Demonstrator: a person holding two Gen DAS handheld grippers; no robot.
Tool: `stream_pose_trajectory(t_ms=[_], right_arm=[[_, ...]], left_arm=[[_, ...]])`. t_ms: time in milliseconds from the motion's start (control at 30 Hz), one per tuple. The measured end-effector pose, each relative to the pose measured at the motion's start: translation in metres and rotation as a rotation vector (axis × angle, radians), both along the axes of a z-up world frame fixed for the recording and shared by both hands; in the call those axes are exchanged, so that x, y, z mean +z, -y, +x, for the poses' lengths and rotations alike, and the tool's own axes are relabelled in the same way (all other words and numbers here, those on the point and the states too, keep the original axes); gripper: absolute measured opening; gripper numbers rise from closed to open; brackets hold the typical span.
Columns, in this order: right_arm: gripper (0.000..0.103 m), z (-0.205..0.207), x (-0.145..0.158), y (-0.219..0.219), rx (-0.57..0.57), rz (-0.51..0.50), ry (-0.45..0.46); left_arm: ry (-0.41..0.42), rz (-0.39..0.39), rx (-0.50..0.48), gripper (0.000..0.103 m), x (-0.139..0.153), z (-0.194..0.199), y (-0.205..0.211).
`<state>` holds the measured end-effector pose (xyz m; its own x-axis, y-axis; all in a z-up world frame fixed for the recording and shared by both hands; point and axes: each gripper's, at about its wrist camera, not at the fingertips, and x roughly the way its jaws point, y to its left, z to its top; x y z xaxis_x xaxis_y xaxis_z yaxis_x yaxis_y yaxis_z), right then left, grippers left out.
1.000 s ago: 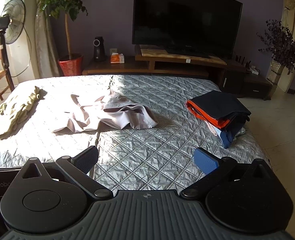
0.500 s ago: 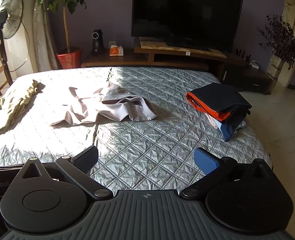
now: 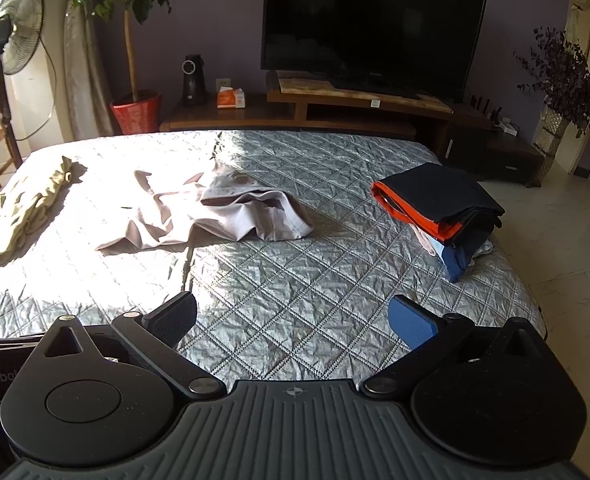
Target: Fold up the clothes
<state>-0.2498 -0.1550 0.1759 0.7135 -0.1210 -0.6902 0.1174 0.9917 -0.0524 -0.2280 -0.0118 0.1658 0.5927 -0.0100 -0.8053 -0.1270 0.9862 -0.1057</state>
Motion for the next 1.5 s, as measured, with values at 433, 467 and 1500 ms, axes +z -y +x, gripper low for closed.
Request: stream_pose_trajectory(t_ms=[433, 467, 1500], right_arm=[[0.102, 0.013, -0.007, -0.003, 0.003, 0.003, -0.014], [0.102, 0.015, -0.007, -0.003, 0.005, 0.003, -0.014], [0.056, 0.231, -0.055, -0.002, 0.384, -0.240, 0.147]], left_arm=[[-0.016, -0.001, 0.001, 0.102, -0.009, 0.011, -0.003], [-0.017, 0.001, 0.001, 0.102, -0.010, 0.012, -0.004], [0.024, 0.110, 0.044, 0.102, -0.036, 0.198, -0.079]])
